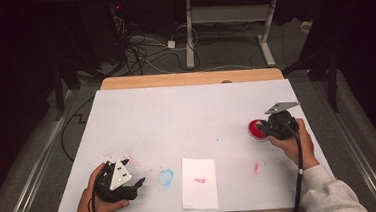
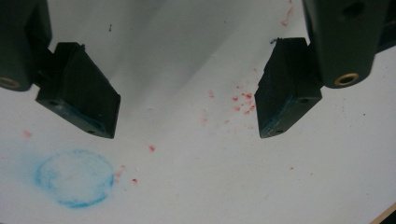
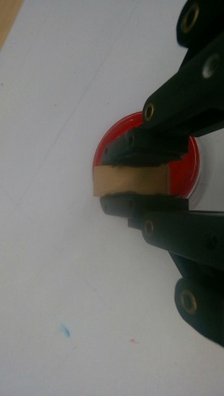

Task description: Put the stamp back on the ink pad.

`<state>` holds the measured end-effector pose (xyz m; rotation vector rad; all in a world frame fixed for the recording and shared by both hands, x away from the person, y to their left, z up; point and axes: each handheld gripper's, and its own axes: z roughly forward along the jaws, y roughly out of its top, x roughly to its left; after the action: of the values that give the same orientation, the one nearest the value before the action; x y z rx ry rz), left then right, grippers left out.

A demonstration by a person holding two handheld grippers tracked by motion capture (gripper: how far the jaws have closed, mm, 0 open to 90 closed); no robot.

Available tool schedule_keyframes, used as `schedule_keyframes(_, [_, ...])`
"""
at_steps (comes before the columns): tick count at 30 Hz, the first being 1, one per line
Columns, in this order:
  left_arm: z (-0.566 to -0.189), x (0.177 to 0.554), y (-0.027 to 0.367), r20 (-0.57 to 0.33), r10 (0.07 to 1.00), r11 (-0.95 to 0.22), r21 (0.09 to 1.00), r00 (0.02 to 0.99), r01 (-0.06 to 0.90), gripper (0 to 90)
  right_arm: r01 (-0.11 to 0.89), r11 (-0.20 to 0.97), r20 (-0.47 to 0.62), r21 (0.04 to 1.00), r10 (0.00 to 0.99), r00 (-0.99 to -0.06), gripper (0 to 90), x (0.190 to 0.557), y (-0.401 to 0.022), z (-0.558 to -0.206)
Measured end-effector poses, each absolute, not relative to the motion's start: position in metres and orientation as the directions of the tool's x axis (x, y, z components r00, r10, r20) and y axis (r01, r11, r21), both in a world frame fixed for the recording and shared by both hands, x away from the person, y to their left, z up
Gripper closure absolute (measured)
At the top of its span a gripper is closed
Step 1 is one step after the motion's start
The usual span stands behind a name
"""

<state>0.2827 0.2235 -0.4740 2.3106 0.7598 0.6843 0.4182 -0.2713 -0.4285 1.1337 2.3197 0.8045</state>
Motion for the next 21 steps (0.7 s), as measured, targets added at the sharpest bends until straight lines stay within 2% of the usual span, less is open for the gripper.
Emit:
schedule_keyframes(12, [-0.474,0.283,0.224,0.270,0.654,-0.653,0.673,0.707,0.347,21.5,0.612,0.502,-0.120,0.611,0.823,-0.555,76.2,0.429,-0.271,-0.443])
schedule_keyframes(21, [-0.475,0.283,0.223,0.267,0.652,-0.654,0.672,0.710,0.348,21.7,0.608,0.495,-0.115,0.621,0.825,-0.554,76.3,0.430,-0.272,-0.446])
